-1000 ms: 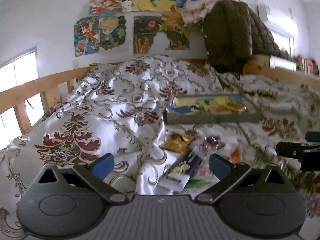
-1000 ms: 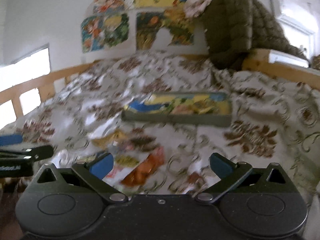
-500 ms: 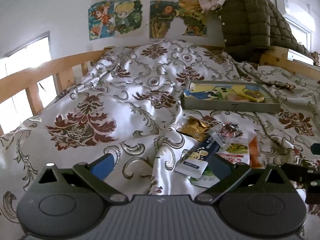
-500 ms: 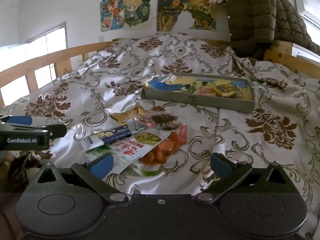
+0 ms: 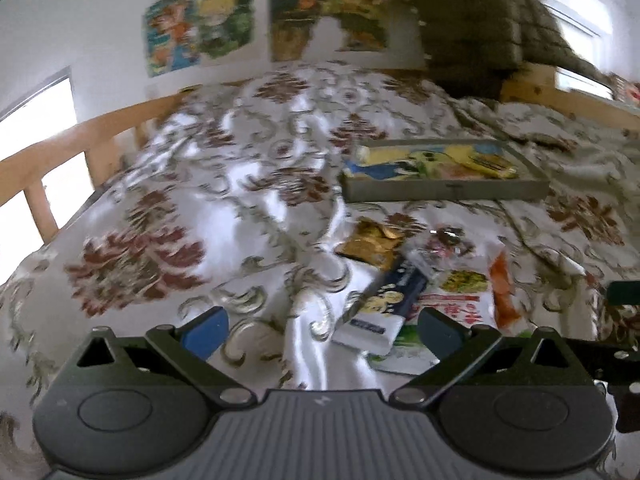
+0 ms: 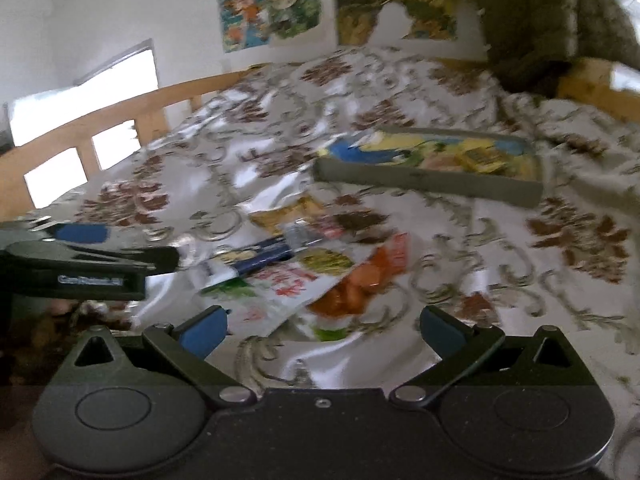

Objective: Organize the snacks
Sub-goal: 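Grasp the dark blue stick pack with the left gripper while right gripper grasps the white vegetable bag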

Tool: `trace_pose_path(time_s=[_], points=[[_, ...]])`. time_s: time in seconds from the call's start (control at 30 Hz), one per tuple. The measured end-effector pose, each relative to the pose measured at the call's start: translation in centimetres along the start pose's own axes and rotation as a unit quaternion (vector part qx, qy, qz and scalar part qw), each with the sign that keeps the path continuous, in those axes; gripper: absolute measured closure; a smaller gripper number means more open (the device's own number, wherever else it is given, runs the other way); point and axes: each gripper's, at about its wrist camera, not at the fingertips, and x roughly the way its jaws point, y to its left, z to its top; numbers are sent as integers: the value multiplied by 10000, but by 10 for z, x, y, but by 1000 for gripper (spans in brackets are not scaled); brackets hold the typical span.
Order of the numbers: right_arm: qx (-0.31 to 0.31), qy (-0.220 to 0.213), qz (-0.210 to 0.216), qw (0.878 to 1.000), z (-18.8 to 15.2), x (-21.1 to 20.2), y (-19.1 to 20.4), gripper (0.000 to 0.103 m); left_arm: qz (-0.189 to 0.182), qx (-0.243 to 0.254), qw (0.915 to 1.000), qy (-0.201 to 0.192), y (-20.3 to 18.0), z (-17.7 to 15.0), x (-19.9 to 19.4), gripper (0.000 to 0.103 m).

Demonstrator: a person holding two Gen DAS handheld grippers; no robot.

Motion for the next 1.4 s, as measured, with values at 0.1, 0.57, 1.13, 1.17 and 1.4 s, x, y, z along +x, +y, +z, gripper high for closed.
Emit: trace_pose_path(time_s=[0.1, 0.57, 1.13, 1.17, 1.4], points=[[-40, 190, 383, 9991, 5, 9, -4, 1, -431, 325, 9985, -8, -2, 8, 10, 0], [77, 897, 1464, 9851, 17, 60, -19, 11, -1886, 878, 9731, 988, -8, 49, 102, 2], [703, 1034, 1903, 9737, 24, 88, -31, 52, -2310, 566, 9464, 2185, -6, 66, 149, 42], [720, 1004, 1920, 9736, 24, 87, -31, 54, -2270, 612, 9459, 2235, -8, 66, 151, 43], [691, 834, 2038, 9730, 29, 89, -25, 57, -2152, 589, 9424, 2491, -9, 75, 163, 62]])
